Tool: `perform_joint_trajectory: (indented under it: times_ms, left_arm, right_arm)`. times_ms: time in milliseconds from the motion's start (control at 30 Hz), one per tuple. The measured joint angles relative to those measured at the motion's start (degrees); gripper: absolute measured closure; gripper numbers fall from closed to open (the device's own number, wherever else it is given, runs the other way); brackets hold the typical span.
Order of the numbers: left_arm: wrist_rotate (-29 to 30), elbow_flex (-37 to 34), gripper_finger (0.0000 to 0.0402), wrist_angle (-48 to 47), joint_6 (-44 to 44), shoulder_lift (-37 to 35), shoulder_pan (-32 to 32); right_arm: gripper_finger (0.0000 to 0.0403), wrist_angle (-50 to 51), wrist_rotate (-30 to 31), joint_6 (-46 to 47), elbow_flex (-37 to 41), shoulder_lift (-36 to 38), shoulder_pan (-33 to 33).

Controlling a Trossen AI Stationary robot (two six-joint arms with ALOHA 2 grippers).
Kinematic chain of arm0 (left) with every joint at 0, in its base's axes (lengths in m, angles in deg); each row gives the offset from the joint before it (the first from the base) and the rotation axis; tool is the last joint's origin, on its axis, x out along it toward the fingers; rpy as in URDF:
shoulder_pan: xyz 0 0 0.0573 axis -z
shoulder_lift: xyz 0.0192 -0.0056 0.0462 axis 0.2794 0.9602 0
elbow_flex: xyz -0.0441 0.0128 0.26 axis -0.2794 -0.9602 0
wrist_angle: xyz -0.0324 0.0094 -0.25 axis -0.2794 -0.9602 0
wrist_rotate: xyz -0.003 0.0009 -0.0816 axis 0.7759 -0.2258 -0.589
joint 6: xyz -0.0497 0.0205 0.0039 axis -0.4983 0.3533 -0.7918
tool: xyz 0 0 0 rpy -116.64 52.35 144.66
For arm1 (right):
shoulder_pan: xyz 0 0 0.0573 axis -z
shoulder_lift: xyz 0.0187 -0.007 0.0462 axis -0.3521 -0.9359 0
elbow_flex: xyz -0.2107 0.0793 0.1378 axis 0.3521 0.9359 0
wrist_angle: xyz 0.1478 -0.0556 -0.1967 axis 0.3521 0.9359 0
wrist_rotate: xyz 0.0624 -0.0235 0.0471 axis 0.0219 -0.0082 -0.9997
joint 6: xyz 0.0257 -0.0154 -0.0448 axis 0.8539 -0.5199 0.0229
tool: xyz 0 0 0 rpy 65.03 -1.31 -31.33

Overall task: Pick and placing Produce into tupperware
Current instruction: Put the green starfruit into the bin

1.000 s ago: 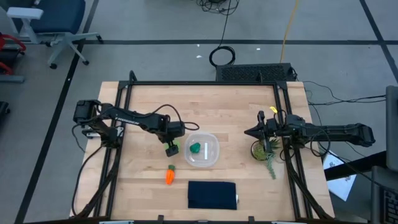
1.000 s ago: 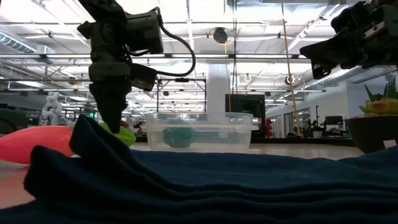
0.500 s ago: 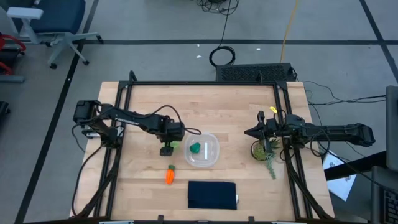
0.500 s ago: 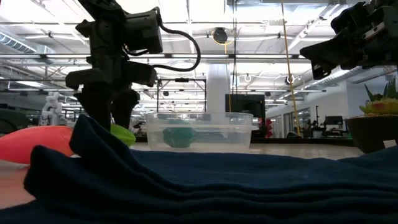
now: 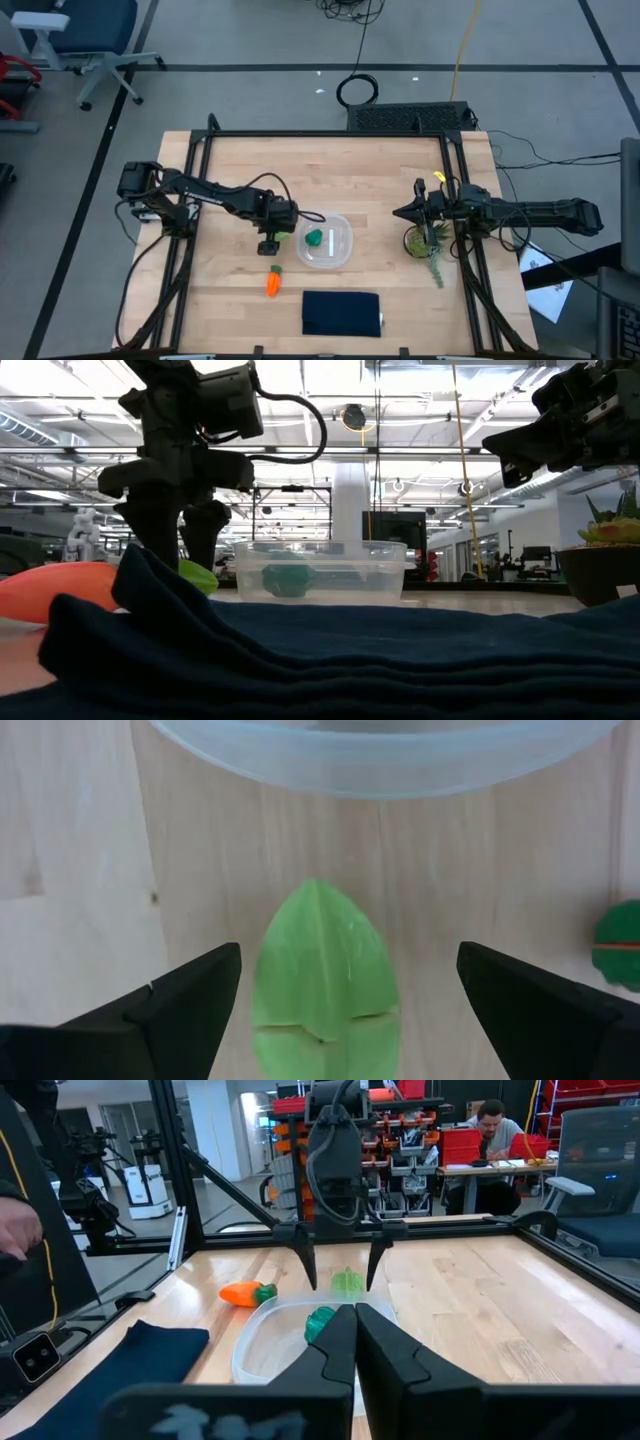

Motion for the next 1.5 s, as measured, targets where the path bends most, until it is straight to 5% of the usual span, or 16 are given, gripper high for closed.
perform_joint_trajectory:
  times_ms: [967,1500]
  left_arm:
    - [3.2,-6.5,0.0029,5.8,0.8,0.0,0.4]
    - [2.9,-6.6,0.0186,6.6,0.9,0.0,0.4]
  right_arm:
    - [0.0403,0.0,0.0,0.3,0.0,0.0,0.0]
    - [0.0403,0.0,0.0,0.2,0.0,0.0,0.0]
